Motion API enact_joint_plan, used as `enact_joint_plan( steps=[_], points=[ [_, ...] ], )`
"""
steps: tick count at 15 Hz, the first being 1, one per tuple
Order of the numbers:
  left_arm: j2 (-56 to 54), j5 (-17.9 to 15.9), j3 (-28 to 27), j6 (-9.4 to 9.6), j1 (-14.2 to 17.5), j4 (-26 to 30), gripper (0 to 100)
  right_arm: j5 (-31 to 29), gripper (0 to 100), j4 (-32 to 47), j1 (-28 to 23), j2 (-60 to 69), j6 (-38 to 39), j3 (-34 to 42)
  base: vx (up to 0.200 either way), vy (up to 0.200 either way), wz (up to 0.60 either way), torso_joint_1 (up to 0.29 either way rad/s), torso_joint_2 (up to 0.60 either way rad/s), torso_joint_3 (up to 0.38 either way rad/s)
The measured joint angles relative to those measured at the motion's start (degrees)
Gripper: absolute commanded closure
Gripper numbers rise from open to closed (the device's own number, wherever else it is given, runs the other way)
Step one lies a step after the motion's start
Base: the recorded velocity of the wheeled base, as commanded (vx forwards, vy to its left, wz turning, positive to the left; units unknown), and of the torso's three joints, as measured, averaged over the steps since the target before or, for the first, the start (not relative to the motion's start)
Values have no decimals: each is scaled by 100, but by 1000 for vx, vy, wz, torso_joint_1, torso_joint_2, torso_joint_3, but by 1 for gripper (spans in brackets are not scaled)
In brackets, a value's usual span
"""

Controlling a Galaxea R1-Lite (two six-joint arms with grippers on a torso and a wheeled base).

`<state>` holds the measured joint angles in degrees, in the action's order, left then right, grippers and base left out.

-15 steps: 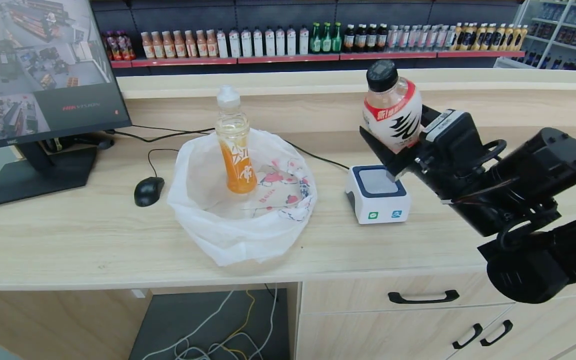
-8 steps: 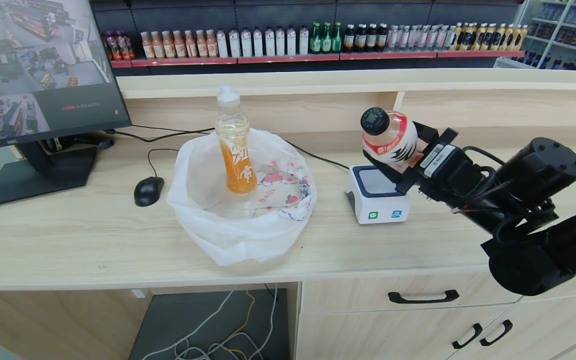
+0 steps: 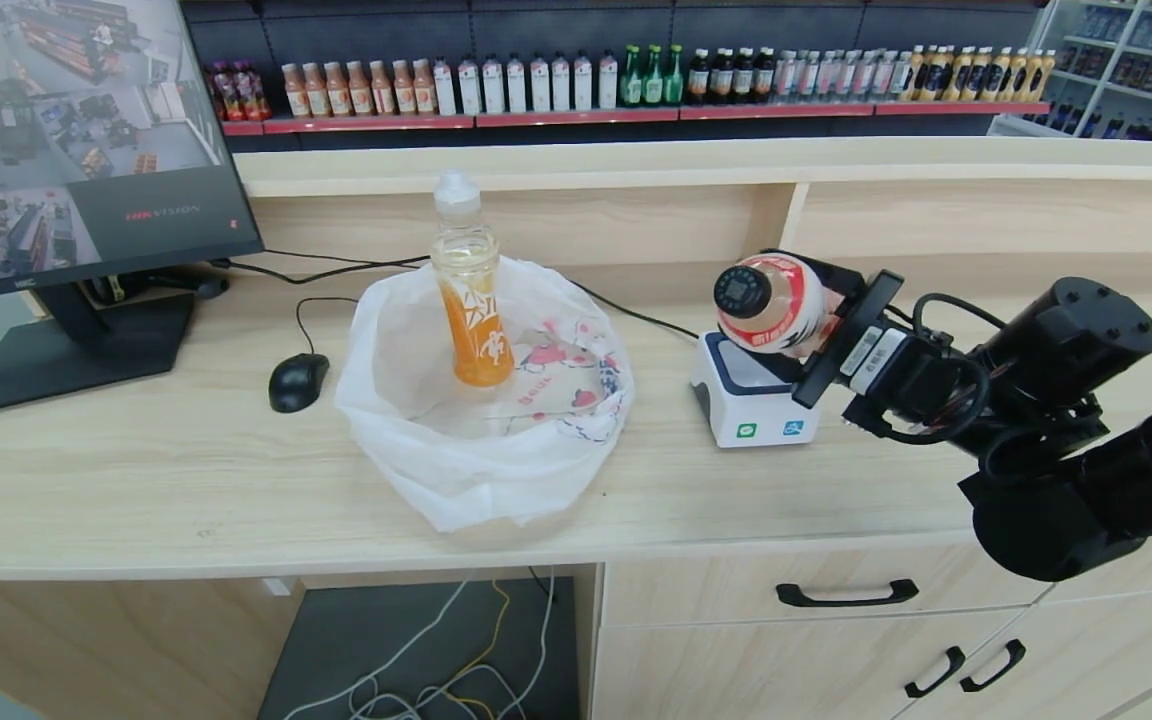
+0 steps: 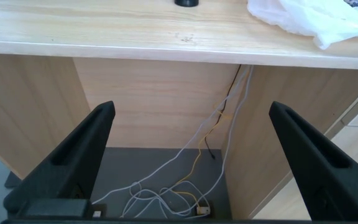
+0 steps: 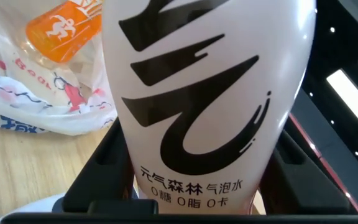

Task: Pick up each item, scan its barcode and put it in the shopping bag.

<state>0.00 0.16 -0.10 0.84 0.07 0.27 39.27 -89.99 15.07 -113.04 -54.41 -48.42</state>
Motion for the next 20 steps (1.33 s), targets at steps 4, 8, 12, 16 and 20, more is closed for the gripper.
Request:
enact_joint_plan(
  steps=[4, 8, 12, 16, 20],
  points=[
    [0, 0, 0, 2, 0, -2, 0, 414, 100, 5, -71, -230, -22, -256, 0, 0, 0, 0, 0, 0],
    [0, -2, 0, 5, 0, 0, 0, 666, 100, 7, -193, -490, -50, -489, 0, 0, 0, 0, 0, 0],
    [0, 0, 0, 2, 0, -2, 0, 677, 100, 7, -221, -492, -132, -477, 0, 0, 0, 0, 0, 0],
    [0, 0, 0, -2, -2, 0, 0, 636, 100, 5, -199, -496, -126, -500, 0, 0, 0, 0, 0, 0],
    [0, 0, 0, 2, 0, -2, 0, 625, 100, 7, -160, -512, -178, -489, 0, 0, 0, 0, 0, 0]
  ],
)
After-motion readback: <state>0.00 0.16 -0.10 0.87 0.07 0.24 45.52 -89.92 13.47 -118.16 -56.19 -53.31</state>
